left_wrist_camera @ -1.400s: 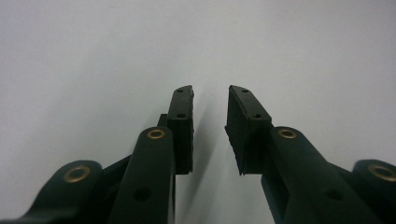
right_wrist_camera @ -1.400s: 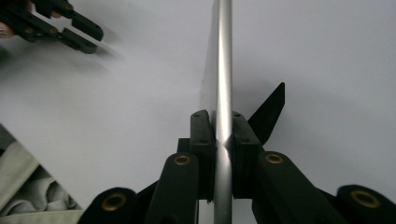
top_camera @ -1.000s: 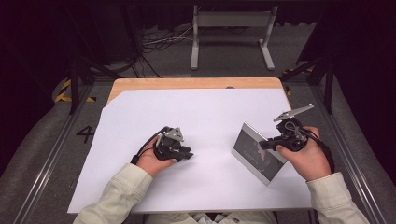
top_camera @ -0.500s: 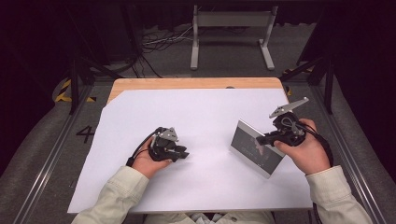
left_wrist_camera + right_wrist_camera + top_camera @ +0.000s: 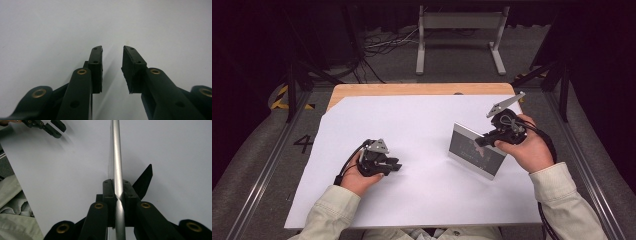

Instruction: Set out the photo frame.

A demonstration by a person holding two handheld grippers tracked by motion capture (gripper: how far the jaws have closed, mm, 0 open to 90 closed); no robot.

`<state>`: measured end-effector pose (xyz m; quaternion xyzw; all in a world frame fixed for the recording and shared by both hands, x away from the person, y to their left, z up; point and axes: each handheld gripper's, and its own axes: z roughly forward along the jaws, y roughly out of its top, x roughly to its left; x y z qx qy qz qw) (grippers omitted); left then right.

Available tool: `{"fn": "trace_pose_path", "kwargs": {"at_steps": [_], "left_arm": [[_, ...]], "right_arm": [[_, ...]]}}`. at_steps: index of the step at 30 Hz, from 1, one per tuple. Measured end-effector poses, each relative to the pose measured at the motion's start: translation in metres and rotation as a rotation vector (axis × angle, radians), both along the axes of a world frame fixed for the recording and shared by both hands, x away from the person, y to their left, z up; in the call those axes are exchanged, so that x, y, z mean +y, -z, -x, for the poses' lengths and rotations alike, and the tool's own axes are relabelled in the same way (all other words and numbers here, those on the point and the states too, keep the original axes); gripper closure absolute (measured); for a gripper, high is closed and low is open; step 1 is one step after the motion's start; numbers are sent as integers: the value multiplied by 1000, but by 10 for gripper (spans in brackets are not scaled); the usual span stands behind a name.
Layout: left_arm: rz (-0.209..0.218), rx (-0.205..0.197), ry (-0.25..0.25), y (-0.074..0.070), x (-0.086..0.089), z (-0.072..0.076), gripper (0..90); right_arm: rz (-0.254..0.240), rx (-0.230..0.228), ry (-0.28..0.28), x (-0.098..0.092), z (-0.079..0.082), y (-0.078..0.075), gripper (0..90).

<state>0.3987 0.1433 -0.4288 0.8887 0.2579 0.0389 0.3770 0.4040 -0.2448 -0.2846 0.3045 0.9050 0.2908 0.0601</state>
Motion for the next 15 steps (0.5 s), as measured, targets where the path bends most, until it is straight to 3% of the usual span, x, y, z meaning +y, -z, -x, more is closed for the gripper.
{"fn": "trace_pose_path", "kwargs": {"at_steps": [10,15], "left_arm": [[3,9,-60,1,19,7,707],[8,11,-84,1,26,7,708]], "right_arm": [[8,-17,-100,23,-13,-5,843],[6,-20,-183,32,-21,-4,843]]}}
